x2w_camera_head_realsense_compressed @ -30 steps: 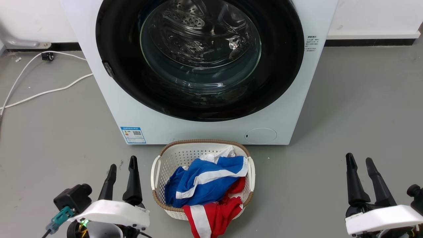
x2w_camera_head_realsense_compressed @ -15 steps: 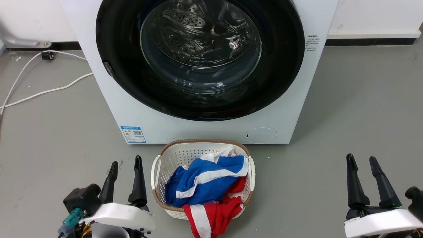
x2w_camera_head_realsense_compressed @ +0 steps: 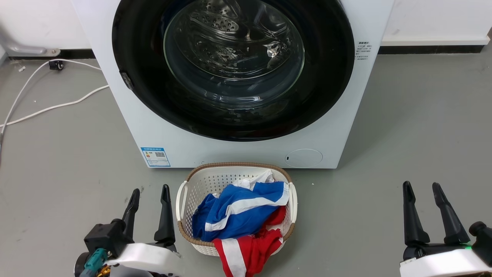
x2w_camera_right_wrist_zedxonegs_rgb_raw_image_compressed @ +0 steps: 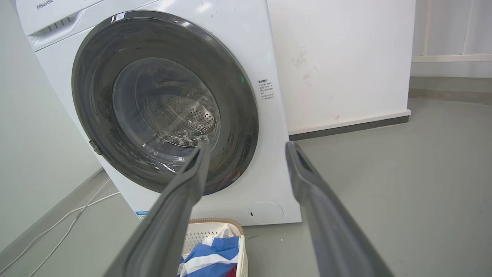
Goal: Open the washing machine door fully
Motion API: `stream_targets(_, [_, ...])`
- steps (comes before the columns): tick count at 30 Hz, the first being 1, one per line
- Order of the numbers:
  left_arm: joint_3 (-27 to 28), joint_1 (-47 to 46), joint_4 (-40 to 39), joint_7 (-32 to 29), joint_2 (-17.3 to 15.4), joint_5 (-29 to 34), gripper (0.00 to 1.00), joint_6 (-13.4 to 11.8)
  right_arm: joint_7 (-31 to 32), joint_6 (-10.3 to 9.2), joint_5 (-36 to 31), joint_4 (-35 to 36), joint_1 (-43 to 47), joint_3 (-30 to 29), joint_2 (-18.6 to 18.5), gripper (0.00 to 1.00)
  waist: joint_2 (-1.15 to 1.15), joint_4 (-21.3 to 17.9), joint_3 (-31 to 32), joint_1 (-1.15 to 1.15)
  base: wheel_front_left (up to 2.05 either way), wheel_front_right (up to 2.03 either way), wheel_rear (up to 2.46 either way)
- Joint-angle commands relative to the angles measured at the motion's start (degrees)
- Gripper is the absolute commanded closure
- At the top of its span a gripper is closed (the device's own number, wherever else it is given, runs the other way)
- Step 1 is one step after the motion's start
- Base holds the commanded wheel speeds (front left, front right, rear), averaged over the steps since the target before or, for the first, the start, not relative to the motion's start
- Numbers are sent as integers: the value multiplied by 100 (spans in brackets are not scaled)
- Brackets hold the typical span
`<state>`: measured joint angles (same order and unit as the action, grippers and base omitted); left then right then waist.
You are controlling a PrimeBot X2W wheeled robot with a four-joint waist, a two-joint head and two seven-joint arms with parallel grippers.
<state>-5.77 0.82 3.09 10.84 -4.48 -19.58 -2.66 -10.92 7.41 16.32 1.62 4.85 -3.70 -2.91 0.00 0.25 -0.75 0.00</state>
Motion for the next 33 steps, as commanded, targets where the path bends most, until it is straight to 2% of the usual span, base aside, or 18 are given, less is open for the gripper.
stream_targets(1, [4, 28, -28, 67, 14, 165, 0, 26, -58, 12, -82, 35, 60, -10, -2, 0, 0, 2, 1, 0, 0, 0, 0])
stream_targets(19, [119, 138, 163, 275, 125, 867, 0, 192, -274, 13, -695, 99, 195, 41, 2, 0, 0, 17, 24, 0, 0, 0, 0])
stream_targets(33, [177, 213, 275, 409, 157, 1300, 0, 201, -403, 8, -1010, 158, 289, 52, 4, 0, 0, 24, 43, 0, 0, 0, 0])
